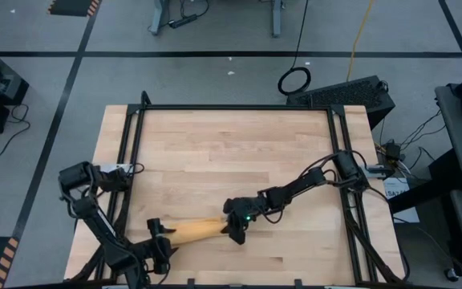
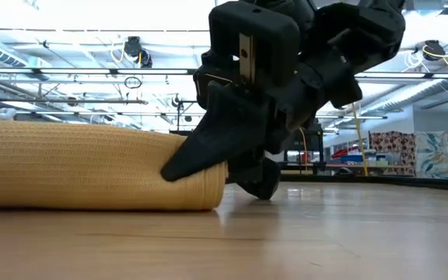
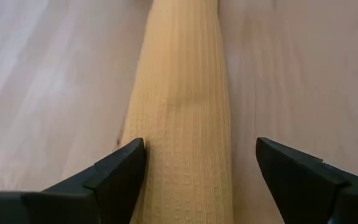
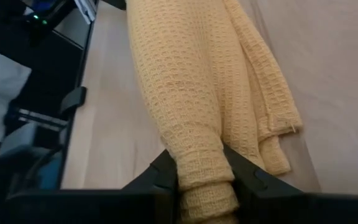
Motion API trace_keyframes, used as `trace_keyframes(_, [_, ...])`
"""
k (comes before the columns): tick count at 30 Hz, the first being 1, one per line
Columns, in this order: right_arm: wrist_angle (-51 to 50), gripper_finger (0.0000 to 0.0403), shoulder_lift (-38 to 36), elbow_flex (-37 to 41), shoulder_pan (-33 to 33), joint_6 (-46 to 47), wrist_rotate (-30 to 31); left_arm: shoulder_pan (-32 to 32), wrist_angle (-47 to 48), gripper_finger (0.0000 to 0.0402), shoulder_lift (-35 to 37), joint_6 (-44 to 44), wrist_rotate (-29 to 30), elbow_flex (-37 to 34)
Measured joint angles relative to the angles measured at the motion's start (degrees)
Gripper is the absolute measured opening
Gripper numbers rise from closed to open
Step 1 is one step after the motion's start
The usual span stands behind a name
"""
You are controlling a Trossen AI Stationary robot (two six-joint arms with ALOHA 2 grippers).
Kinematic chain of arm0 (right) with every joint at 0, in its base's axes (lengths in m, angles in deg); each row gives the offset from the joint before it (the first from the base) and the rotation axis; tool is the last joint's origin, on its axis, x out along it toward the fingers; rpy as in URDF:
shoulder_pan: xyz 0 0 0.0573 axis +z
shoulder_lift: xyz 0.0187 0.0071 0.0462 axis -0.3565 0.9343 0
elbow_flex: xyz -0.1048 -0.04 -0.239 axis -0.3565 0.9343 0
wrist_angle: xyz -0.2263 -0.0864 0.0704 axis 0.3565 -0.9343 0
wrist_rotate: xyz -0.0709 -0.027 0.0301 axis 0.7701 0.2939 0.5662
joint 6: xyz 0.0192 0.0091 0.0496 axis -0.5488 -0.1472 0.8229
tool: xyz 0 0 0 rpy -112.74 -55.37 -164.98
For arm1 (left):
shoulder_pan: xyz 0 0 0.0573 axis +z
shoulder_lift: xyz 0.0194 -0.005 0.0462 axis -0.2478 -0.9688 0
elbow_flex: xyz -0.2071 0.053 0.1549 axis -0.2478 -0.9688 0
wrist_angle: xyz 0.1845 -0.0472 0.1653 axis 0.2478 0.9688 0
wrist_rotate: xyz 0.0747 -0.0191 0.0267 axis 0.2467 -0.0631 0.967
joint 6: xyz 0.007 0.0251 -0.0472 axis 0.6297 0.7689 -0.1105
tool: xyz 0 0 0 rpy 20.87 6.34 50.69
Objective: Roll towel
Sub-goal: Roll the yellow towel
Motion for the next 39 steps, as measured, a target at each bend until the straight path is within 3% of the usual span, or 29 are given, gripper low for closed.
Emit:
trace_keyframes(6, [-0.2, 0.0069, 0.0, 0.0, -1.2, 3.7, -3.2, 1.2, -0.5, 0.0248, -0.8, -0.1, -1.4, 0.0])
trace_keyframes(14, [-0.5, 0.0079, 0.0, 0.1, -1.3, 0.0, -5.5, 2.0, -0.2, 0.0050, -0.8, 0.0, -3.2, 0.0])
trace_keyframes(16, [-0.6, 0.0093, -0.5, 0.1, -1.2, -4.8, -5.5, 2.0, -0.2, 0.0023, -0.8, -1.2, -4.3, 0.0])
trace_keyframes(22, [-4.8, 0.0167, -5.5, 0.5, -0.8, -18.9, -5.3, 2.3, -0.2, 0.0042, 0.4, -5.1, -8.3, 0.1])
trace_keyframes(27, [-6.4, 0.0211, -11.0, 0.3, 1.9, -31.6, 1.7, 2.8, 0.1, 0.0032, 3.1, -5.9, -8.9, 0.1])
trace_keyframes(32, [1.0, 0.0212, -11.2, 0.3, 7.3, -42.4, 8.5, 4.8, -0.4, 0.0028, 5.7, -6.0, -9.9, 0.0])
trace_keyframes(36, [5.4, 0.0197, -9.3, 0.2, 10.5, -49.4, 18.0, 7.5, -0.4, 0.0027, 6.0, -5.6, -14.3, 0.0])
trace_keyframes(39, [9.6, 0.0176, -6.9, 0.2, 11.2, -53.5, 20.2, 9.5, -0.4, 0.0027, 6.1, -5.5, -17.3, -0.1])
